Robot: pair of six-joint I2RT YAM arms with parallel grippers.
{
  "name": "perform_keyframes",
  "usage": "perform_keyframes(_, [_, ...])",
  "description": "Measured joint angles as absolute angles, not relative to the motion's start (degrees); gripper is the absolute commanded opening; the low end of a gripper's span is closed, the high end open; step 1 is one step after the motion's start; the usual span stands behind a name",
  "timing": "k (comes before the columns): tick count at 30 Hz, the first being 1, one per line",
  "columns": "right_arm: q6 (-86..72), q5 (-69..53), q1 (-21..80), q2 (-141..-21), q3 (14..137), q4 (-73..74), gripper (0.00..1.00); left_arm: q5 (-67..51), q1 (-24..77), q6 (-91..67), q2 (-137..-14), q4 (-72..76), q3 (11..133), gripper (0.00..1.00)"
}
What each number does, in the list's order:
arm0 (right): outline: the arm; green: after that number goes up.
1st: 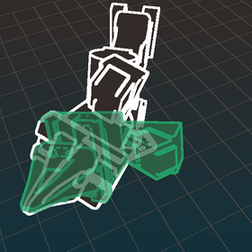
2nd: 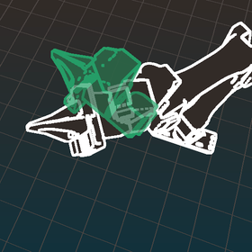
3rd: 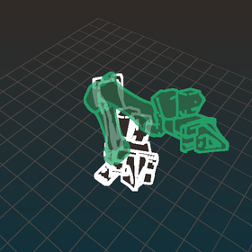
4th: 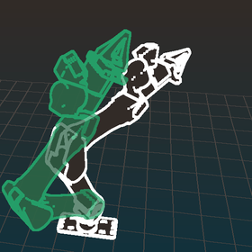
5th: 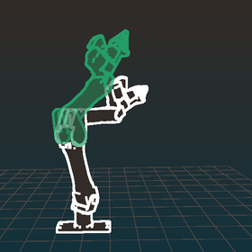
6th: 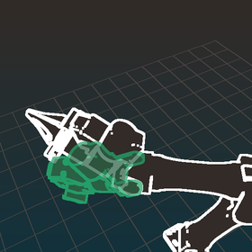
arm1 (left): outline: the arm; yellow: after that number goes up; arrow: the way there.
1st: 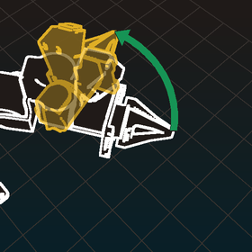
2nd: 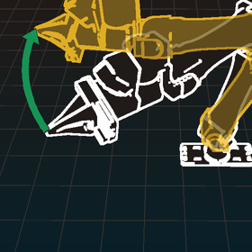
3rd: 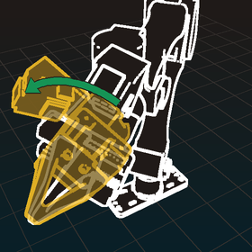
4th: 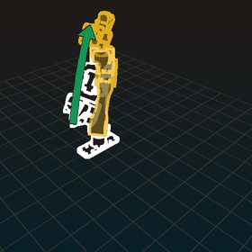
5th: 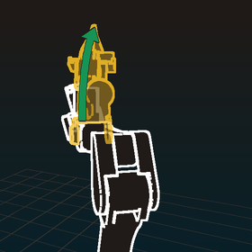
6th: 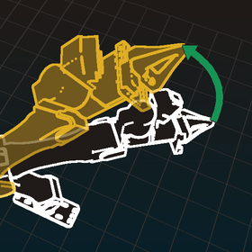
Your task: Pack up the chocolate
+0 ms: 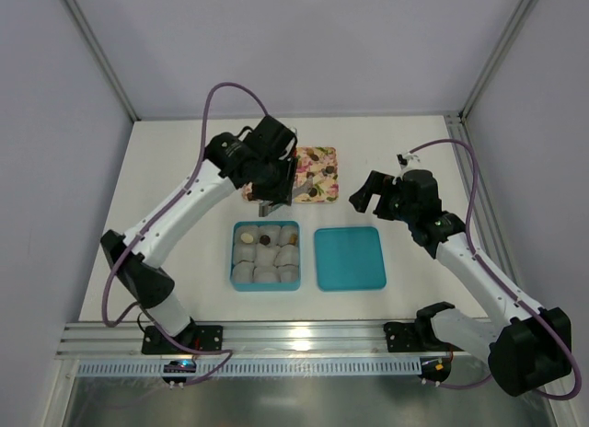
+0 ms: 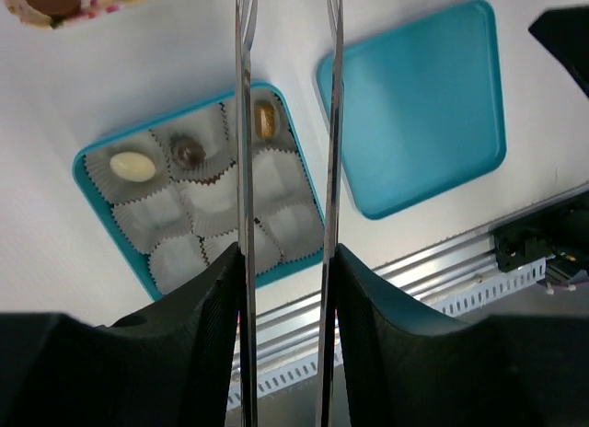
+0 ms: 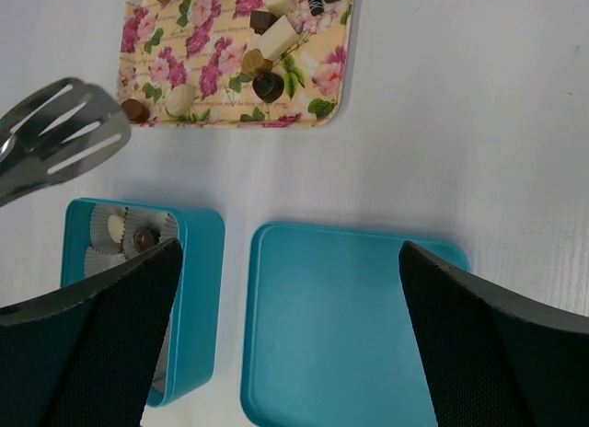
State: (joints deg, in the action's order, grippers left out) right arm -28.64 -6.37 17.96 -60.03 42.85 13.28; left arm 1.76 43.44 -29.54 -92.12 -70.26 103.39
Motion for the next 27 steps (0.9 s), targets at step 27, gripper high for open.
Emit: perform_keyframes(27, [-26.55, -6.61, 17.96, -57.63, 42.85, 15.92, 1.0, 4.67, 37.06, -26.46, -129.8, -67.75, 131.87, 0.42])
